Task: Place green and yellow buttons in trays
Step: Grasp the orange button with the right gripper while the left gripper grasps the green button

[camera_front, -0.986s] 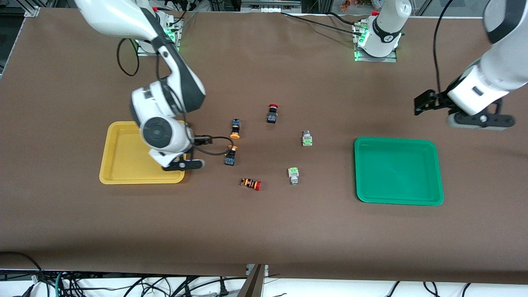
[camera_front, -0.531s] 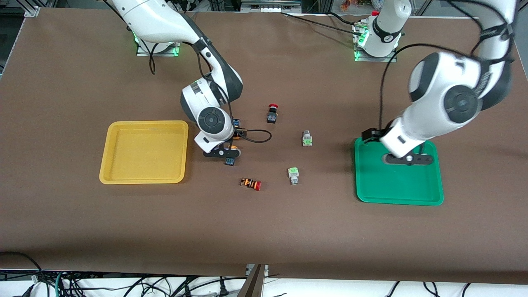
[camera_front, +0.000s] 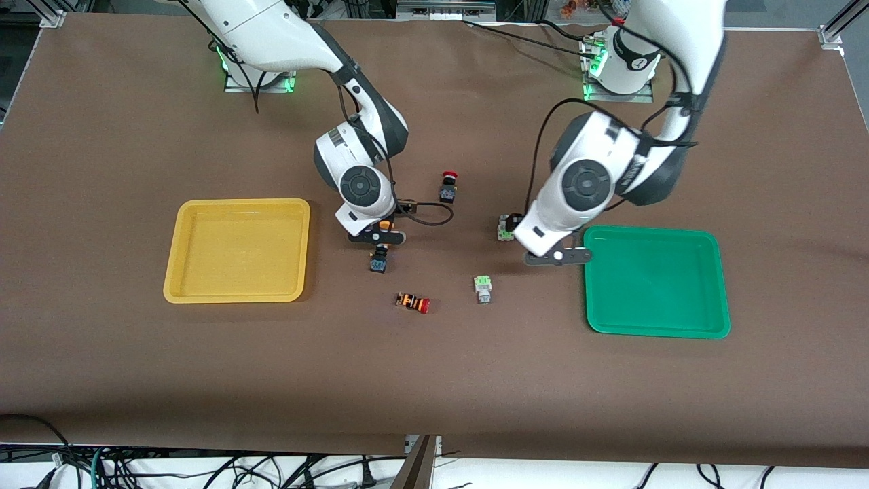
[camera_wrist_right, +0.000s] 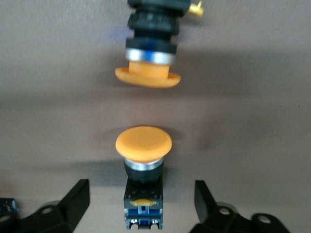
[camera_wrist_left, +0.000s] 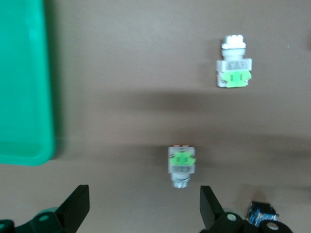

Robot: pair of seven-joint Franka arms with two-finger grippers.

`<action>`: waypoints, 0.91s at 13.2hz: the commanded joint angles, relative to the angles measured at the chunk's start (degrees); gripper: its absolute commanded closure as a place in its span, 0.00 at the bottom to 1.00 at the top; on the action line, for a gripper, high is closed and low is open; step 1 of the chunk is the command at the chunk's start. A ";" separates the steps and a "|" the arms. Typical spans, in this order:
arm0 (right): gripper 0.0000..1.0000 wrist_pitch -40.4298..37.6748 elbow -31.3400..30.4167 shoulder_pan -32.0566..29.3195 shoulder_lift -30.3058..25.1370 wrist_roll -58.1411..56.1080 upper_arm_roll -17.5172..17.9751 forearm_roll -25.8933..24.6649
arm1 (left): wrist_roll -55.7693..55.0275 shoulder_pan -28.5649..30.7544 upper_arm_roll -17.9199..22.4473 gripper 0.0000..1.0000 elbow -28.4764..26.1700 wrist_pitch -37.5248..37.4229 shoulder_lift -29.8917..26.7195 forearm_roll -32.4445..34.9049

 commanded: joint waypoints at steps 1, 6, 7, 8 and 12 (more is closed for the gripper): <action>0.87 0.48 -1.55 0.21 -1.42 0.38 -0.07 1.05 | -2.33 -2.57 -0.10 0.00 -7.77 13.00 0.88 -1.30; 1.00 -1.79 -0.58 -0.57 -4.22 -2.51 -2.86 0.52 | -2.52 -5.38 -0.01 0.00 -12.21 22.63 3.51 -1.04; 1.00 -5.81 0.72 -0.75 -5.37 -6.79 -5.49 0.43 | -2.61 -5.56 -0.01 0.00 -12.47 24.48 4.65 -1.04; 1.00 -10.38 1.26 -0.75 -6.60 -11.62 -9.26 0.61 | -2.69 -5.65 -0.01 0.00 -12.47 25.72 5.70 -0.95; 1.00 -16.83 1.18 -0.84 -8.54 -32.20 -24.12 0.70 | -2.34 -5.65 -0.01 0.79 -12.47 26.35 6.24 -0.34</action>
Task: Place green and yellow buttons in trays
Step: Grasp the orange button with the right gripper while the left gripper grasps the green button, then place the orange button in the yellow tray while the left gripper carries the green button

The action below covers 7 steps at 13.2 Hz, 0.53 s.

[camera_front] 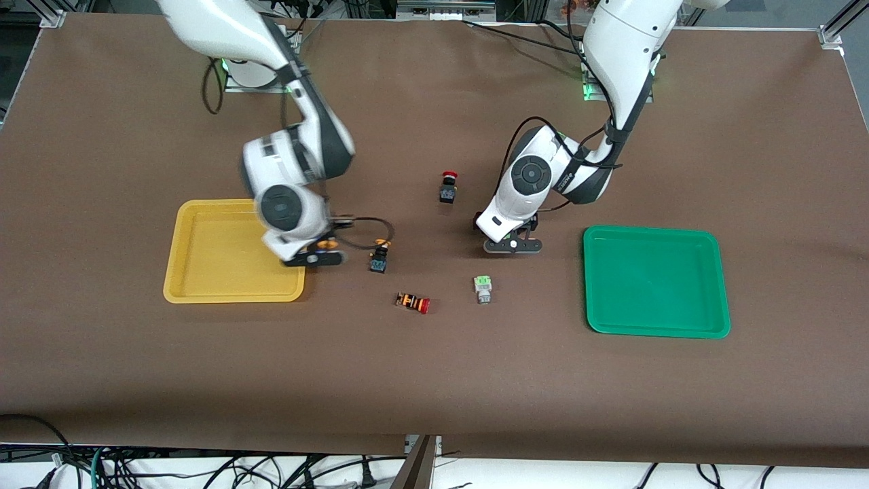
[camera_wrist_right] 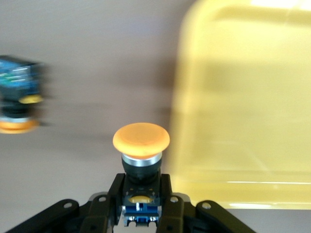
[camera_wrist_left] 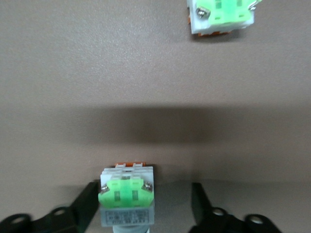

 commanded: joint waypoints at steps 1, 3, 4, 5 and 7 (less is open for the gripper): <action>1.00 -1.61 -1.17 -0.02 -0.18 -9.51 -7.15 0.73 | 0.37 -0.59 0.62 0.93 -0.05 -0.19 -0.75 -0.25; 1.00 -1.34 -1.88 -3.78 0.78 -12.77 -8.67 0.64 | 0.55 -0.42 0.88 1.00 0.30 -5.61 -2.94 -0.07; 1.00 -1.34 -1.88 -6.33 1.66 -14.61 -8.67 0.64 | 0.63 0.19 0.97 1.00 0.83 -11.30 -5.47 2.02; 1.00 -0.91 -1.97 -8.18 3.06 -15.93 -8.67 0.90 | 0.72 0.90 1.23 1.00 1.88 -16.14 -7.85 4.56; 1.00 -0.47 -2.14 -13.36 5.26 -19.44 -8.41 1.17 | 4.39 3.97 1.15 1.00 5.64 -26.95 -10.67 6.34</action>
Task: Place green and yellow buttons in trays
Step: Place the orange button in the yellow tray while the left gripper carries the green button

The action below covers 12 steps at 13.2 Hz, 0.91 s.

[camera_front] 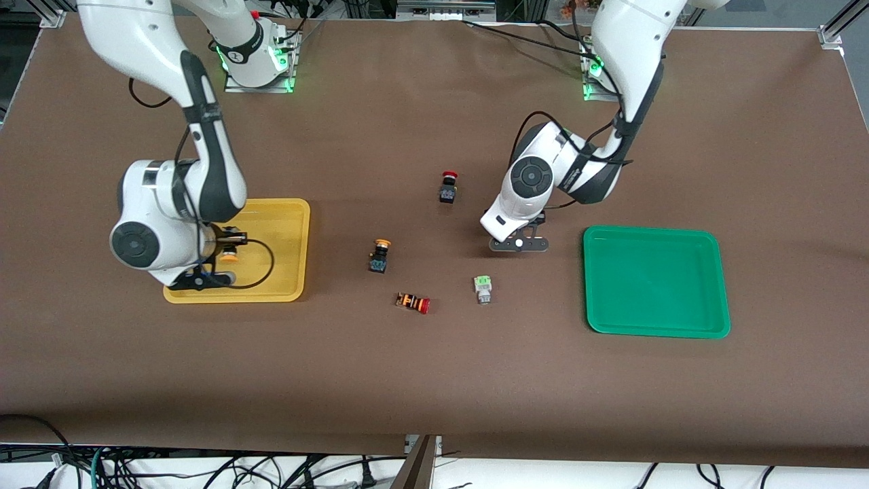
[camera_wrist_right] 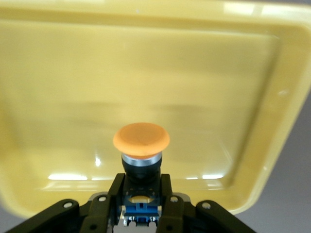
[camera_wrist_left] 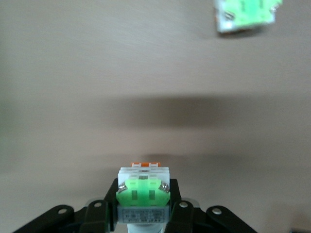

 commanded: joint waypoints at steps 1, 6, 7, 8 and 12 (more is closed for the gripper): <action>1.00 0.80 -0.61 -5.28 2.43 -4.53 0.64 1.25 | 8.01 4.71 0.12 1.00 4.59 -13.54 -4.64 1.86; 0.93 5.98 -3.07 -5.65 3.57 -4.54 0.73 1.25 | 32.36 20.52 -0.06 0.96 8.14 -13.62 -3.07 5.09; 0.87 6.07 -3.07 -5.47 3.66 -4.54 0.81 1.25 | 35.96 22.90 -0.06 0.95 7.53 -10.37 -1.15 5.20; 0.78 6.07 -3.07 -5.38 3.66 -4.54 0.90 1.34 | 38.43 24.23 -0.06 0.92 7.43 -7.38 0.87 5.20; 0.00 4.06 -0.72 -5.03 2.53 -4.89 2.65 1.25 | 38.46 25.47 -0.06 0.54 1.91 5.19 4.75 5.20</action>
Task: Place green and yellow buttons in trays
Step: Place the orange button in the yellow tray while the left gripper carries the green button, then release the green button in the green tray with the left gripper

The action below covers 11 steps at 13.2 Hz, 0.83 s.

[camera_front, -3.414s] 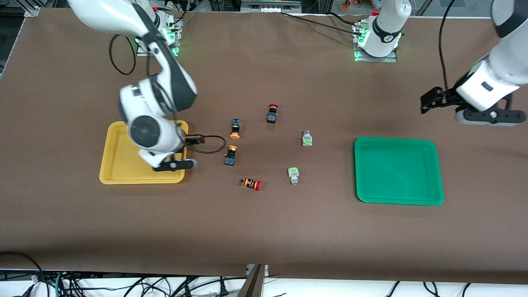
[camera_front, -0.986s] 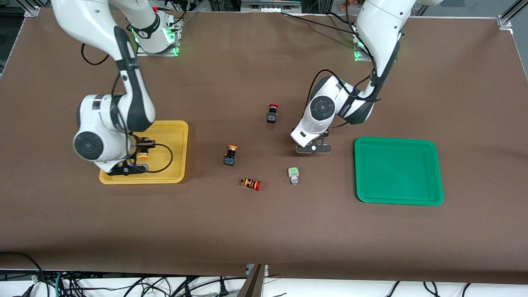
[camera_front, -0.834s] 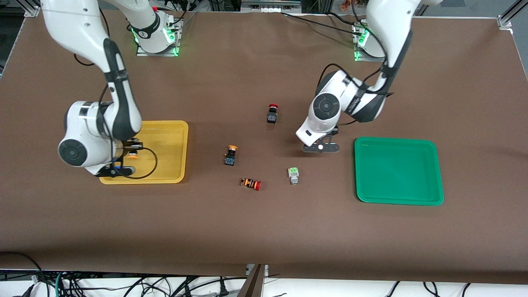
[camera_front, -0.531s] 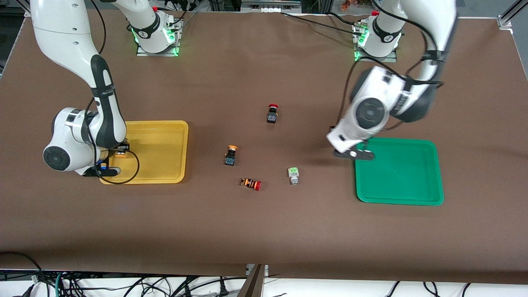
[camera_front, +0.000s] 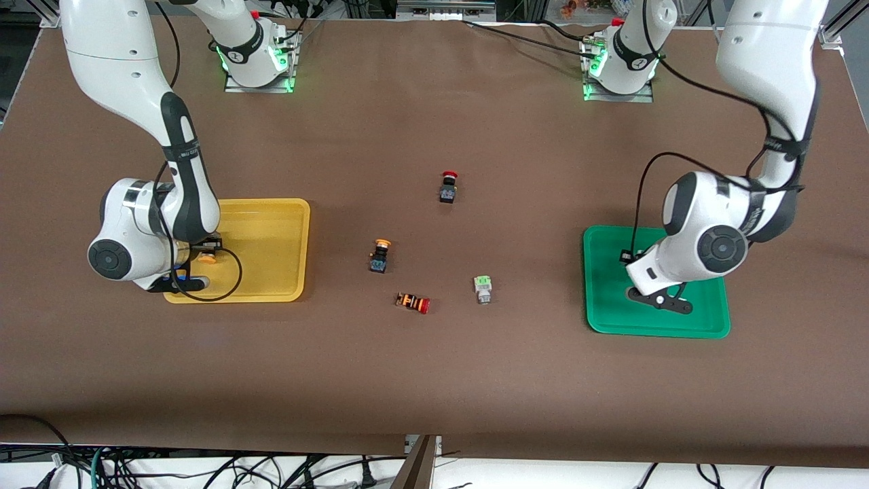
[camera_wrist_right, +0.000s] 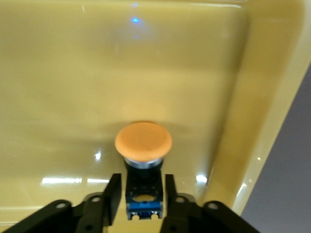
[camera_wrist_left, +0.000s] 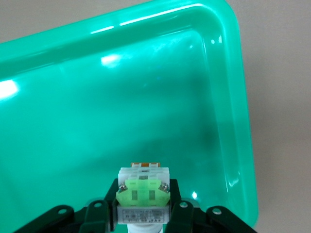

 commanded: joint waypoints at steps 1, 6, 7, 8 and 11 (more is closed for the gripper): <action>0.00 -4.53 3.22 0.29 -2.22 -0.75 2.39 0.66 | -0.22 0.34 -0.77 0.08 -3.06 5.14 0.39 1.19; 0.00 -10.81 16.06 8.18 -0.47 5.38 6.88 0.92 | -5.65 -0.45 -3.39 0.00 0.71 -0.64 -5.66 0.31; 0.00 -9.59 17.21 9.68 0.49 7.84 7.06 1.01 | -10.29 -0.45 -4.63 0.00 3.94 -2.49 -5.67 0.31; 0.00 -7.75 17.74 11.52 0.93 9.95 7.06 1.88 | -15.99 -1.32 -5.60 0.00 7.02 -4.33 -5.15 0.22; 0.00 0.41 17.92 16.88 2.43 20.39 7.06 7.77 | -28.07 -5.88 -6.22 0.00 17.04 -4.79 1.43 -2.40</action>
